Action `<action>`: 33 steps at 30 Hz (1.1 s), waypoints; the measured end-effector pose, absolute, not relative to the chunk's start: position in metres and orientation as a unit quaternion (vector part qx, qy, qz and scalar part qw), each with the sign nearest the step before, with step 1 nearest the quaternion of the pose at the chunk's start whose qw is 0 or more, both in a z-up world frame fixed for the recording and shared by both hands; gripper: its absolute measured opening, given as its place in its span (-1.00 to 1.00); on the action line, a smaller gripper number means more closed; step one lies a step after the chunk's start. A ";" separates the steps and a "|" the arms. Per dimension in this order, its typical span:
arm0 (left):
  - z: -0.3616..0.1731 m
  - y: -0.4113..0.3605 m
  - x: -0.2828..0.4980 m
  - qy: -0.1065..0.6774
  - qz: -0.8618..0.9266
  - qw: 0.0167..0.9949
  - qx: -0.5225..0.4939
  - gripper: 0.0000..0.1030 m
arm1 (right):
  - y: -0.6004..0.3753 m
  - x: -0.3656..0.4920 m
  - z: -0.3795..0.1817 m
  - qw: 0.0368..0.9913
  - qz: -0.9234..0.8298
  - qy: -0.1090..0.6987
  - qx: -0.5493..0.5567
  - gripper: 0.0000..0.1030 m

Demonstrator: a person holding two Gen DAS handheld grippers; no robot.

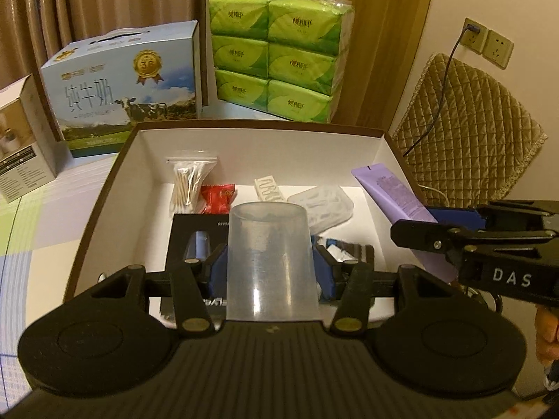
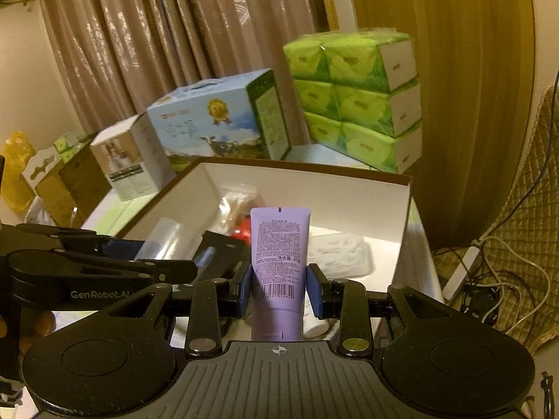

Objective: Organize objects
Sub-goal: 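Carry the clear case and purple tube over the brown box with both grippers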

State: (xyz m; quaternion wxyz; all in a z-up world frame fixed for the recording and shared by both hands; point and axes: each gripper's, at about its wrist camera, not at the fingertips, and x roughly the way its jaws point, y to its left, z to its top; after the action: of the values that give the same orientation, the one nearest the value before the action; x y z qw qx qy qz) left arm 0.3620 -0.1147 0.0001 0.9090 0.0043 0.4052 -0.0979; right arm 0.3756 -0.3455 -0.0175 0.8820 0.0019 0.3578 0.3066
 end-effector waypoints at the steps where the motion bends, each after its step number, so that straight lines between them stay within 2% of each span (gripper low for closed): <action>1: -0.002 -0.116 0.368 0.408 -0.097 0.908 0.005 -0.10 | -0.346 0.381 -0.020 0.882 0.304 0.360 -0.001 -0.40; 23: -0.046 -0.129 0.435 0.467 -0.072 0.881 0.004 -0.10 | -0.336 0.439 -0.051 0.875 0.294 0.383 -0.034 -0.40; 25: -0.047 -0.127 0.437 0.470 -0.069 0.880 -0.004 0.01 | -0.335 0.441 -0.052 0.875 0.293 0.383 -0.036 -0.40; 26: -0.048 -0.126 0.438 0.472 -0.069 0.879 -0.008 0.15 | -0.335 0.442 -0.053 0.875 0.293 0.383 -0.037 -0.40; 30: -0.050 -0.123 0.438 0.471 -0.061 0.880 -0.007 0.48 | -0.334 0.443 -0.055 0.874 0.295 0.385 -0.040 -0.40; 33: -0.049 -0.120 0.437 0.470 -0.059 0.880 -0.006 0.51 | -0.333 0.443 -0.056 0.873 0.295 0.387 -0.043 -0.40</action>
State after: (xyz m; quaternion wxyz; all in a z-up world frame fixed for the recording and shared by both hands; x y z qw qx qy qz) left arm 0.4373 -0.1196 -0.0495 0.8804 -0.0061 0.4704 -0.0595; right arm 0.4428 -0.3329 -0.0564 0.8725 -0.0426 0.3869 0.2954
